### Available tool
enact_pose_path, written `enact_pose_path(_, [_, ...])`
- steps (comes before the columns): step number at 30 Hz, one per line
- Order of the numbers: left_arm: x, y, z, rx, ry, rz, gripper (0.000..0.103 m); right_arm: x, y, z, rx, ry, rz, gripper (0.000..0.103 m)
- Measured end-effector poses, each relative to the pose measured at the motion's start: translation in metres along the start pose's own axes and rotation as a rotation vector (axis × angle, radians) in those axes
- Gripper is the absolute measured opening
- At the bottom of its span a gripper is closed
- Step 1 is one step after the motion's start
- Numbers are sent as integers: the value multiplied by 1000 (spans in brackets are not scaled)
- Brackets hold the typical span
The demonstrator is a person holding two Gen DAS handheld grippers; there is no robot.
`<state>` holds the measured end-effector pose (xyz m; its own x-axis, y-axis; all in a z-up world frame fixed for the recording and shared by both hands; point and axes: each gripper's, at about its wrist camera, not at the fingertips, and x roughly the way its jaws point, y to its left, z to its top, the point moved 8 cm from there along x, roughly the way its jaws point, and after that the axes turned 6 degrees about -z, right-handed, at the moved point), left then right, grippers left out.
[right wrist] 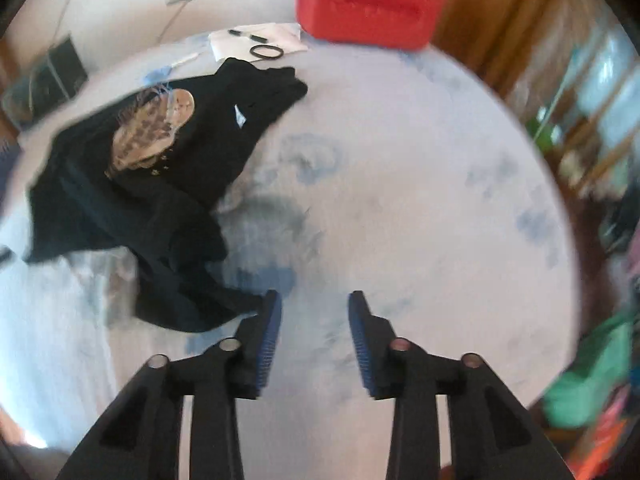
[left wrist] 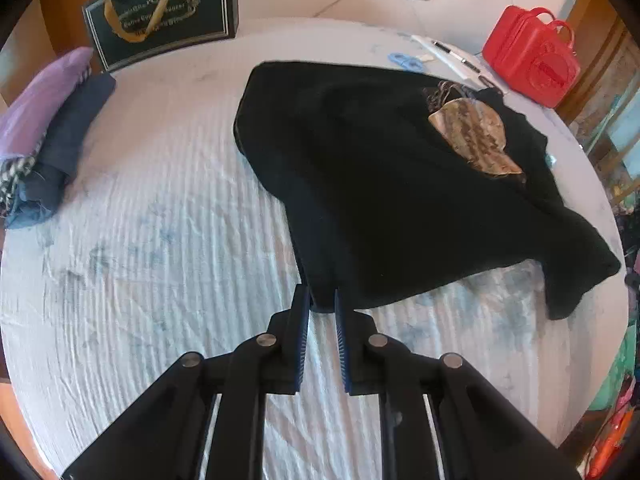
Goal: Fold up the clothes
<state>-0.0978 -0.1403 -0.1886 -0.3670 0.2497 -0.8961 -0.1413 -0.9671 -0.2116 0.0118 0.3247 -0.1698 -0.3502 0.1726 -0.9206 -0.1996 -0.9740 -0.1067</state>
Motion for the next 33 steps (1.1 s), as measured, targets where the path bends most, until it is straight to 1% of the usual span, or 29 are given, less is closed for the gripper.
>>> enact_pose_path(1, [3, 3, 1, -2, 1, 12, 13, 6, 2, -6, 39, 6, 46, 44])
enact_pose_path(2, [6, 5, 2, -3, 2, 23, 18, 12, 3, -12, 77, 11, 92, 53])
enact_pose_path(3, [9, 5, 3, -3, 1, 31, 24, 17, 4, -17, 116, 15, 135, 58])
enact_pose_path(4, [11, 6, 4, -3, 0, 36, 41, 22, 5, -21, 156, 13, 161, 64])
enact_pose_path(5, [13, 6, 6, -2, -2, 41, 58, 27, 6, -24, 195, 10, 186, 67])
enact_pose_path(6, [15, 4, 6, 3, -8, 43, 64, 28, 7, -26, 229, 5, 206, 67])
enact_pose_path(7, [16, 3, 7, 9, -13, 45, 67, 30, 5, -27, 257, 0, 229, 68])
enact_pose_path(9, [24, -2, 8, 23, -6, 39, 67, 32, 14, -27, 261, -2, 262, 71])
enact_pose_path(11, [34, -5, 7, 29, 11, 32, 67, 34, 26, -26, 200, 6, 273, 74])
enact_pose_path(14, [52, -7, 5, 44, 35, 59, 67, 38, 38, -24, 106, -8, 243, 78])
enact_pose_path(16, [53, -12, 8, 75, 0, 84, 68, 42, 41, -16, 76, -31, 224, 80])
enact_pose_path(17, [54, -12, 9, 68, 2, 79, 68, 45, 43, -11, 62, -44, 219, 83])
enact_pose_path(19, [55, -11, 9, 63, 13, 70, 67, 51, 50, -4, 35, -58, 238, 84])
enact_pose_path(20, [53, -14, 9, 81, 23, 60, 46, 57, 60, -2, 18, -41, 281, 82])
enact_pose_path(21, [51, -16, 9, 96, 32, 52, 29, 62, 66, -4, 9, -13, 300, 75])
enact_pose_path(22, [47, -17, 7, 100, 40, 50, 10, 66, 72, -6, 0, 15, 317, 37])
enact_pose_path(23, [43, -17, 5, 103, 46, 48, 8, 67, 77, -10, -6, 36, 312, 10])
enact_pose_path(25, [29, -16, 3, 93, 30, 30, 7, 55, 80, -19, 5, 47, 344, 10])
enact_pose_path(29, [-20, 2, -4, 97, -27, 15, 7, 17, 78, -48, 21, 76, 421, 9])
enact_pose_path(32, [-38, 17, -19, 103, -8, 6, 7, -9, 76, -77, 13, 114, 459, 9])
enact_pose_path(33, [-37, 21, -25, 112, 6, 18, 7, -15, 75, -86, 12, 131, 465, 9])
